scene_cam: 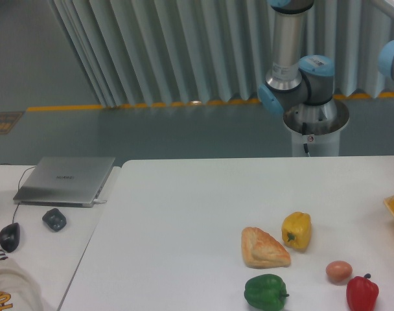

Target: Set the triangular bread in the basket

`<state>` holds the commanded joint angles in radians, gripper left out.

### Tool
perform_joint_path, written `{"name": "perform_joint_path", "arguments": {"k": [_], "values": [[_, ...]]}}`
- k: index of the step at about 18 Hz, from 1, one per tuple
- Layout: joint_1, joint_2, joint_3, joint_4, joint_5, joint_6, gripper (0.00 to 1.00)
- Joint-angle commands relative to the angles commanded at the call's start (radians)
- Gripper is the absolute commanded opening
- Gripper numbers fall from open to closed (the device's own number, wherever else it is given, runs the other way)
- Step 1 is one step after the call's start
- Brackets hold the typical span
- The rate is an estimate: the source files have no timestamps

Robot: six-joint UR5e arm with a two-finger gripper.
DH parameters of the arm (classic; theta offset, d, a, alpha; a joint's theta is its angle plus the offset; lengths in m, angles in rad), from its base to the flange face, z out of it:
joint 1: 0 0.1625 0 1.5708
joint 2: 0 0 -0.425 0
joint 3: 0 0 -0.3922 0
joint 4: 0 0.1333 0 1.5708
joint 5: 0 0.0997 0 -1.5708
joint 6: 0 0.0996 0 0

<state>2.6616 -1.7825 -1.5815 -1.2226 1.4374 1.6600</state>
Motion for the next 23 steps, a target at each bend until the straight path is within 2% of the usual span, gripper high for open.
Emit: {"name": "perform_joint_path", "arguments": {"k": [2, 7, 14, 19, 23], "values": [[-0.006, 0.008, 0.003, -0.002, -0.009, -0.035, 1.0], [-0.09, 0.023, 0.003, -0.012, 0.0, -0.27, 1.0], [-0.224, 0.009, 0.012, 0.002, -0.006, -0.679, 1.0], [-0.301, -0.005, 0.029, 0.06, -0.008, -0.857, 1.0], [-0.385, -0.046, 0.034, 0.081, 0.004, -1.084, 1.0]]}}
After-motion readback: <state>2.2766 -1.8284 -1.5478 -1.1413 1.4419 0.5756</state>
